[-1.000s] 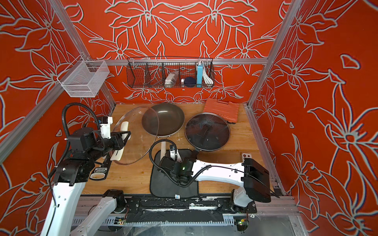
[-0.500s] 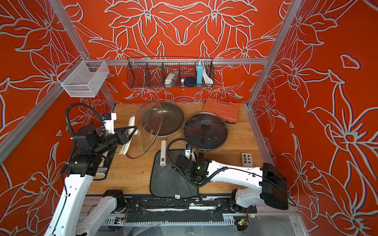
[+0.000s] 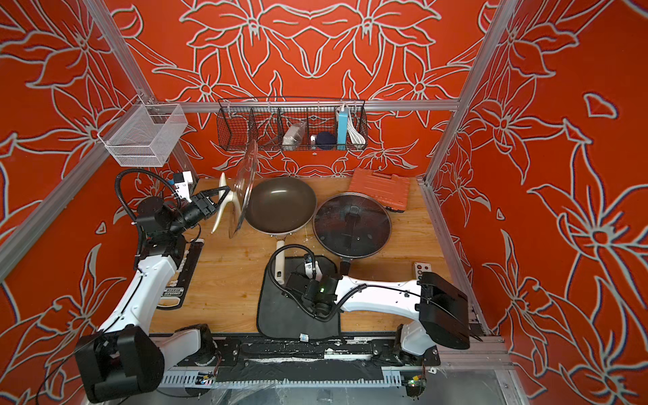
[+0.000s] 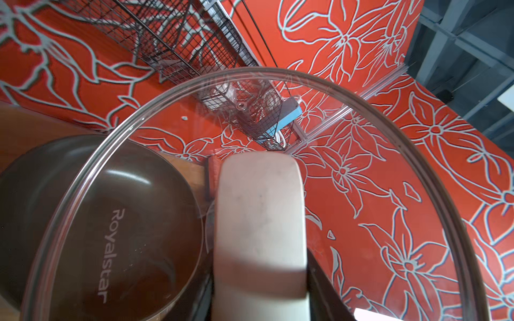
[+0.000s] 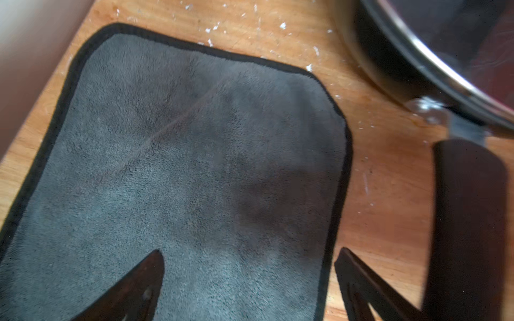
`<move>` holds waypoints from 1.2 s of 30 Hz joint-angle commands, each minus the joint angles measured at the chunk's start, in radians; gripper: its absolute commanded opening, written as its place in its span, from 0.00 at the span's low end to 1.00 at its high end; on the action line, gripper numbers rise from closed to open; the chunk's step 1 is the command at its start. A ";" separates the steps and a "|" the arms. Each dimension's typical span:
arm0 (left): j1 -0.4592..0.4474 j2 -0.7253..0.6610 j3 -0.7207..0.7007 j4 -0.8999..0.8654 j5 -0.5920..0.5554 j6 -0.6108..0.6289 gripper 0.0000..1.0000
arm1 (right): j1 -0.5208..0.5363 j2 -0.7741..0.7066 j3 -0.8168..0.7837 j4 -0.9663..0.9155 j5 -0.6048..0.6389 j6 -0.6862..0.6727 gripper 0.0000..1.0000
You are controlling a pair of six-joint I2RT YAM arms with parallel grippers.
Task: Wipe the pot lid with a cloth
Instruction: Pick up the cleaning item at the center of the board.
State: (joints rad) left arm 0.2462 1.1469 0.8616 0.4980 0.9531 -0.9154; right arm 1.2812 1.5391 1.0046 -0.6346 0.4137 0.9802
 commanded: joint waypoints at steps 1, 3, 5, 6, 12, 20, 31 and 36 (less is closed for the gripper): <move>-0.004 -0.034 0.076 0.453 0.147 -0.119 0.00 | 0.002 0.062 0.038 0.011 -0.015 -0.018 0.97; -0.004 -0.024 0.076 0.517 0.167 -0.157 0.00 | 0.000 0.097 0.041 0.037 -0.034 -0.017 0.97; -0.003 -0.017 0.077 0.575 0.171 -0.197 0.00 | 0.000 0.128 0.032 0.071 -0.062 -0.016 0.97; -0.002 -0.012 0.080 0.602 0.170 -0.217 0.00 | -0.001 0.144 0.024 0.092 -0.075 -0.016 0.97; -0.002 -0.010 0.090 0.623 0.155 -0.254 0.00 | -0.011 0.184 -0.034 0.184 -0.131 -0.004 0.97; -0.003 -0.023 0.074 0.620 0.152 -0.256 0.00 | -0.066 0.198 -0.171 0.368 -0.265 0.026 0.93; -0.003 -0.031 0.066 0.620 0.139 -0.257 0.00 | -0.079 0.252 -0.110 0.278 -0.269 -0.006 0.35; -0.003 -0.069 -0.018 0.640 0.030 -0.212 0.00 | -0.080 0.196 -0.103 0.219 -0.221 -0.012 0.00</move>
State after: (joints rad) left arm 0.2420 1.1454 0.8463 0.9562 1.1286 -1.1404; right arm 1.1938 1.7206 0.9260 -0.3023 0.2535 0.9558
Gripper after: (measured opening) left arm 0.416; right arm 0.053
